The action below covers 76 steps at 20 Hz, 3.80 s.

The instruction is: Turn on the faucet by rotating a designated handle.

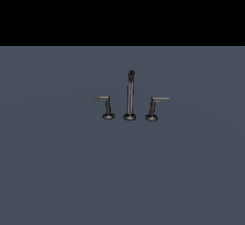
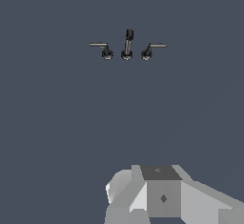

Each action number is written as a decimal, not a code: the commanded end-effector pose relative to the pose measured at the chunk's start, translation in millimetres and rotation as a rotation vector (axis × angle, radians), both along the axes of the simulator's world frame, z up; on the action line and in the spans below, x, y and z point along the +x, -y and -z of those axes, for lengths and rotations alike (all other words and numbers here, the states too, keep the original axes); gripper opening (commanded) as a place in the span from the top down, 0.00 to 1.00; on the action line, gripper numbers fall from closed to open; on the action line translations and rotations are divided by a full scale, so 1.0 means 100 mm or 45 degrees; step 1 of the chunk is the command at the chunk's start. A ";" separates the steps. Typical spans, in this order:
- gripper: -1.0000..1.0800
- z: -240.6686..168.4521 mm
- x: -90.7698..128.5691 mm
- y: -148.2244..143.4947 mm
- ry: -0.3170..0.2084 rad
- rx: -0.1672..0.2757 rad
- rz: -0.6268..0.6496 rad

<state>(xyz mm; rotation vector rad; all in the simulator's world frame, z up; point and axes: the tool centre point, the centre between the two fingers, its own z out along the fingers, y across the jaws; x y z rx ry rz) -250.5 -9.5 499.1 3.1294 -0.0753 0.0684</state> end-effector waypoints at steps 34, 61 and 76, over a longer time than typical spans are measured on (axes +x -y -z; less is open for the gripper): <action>1.00 1.55 1.47 -0.08 -0.013 0.027 0.751; 1.00 3.34 2.91 0.88 -0.026 0.043 1.621; 1.00 3.98 3.23 1.46 -0.031 0.052 1.944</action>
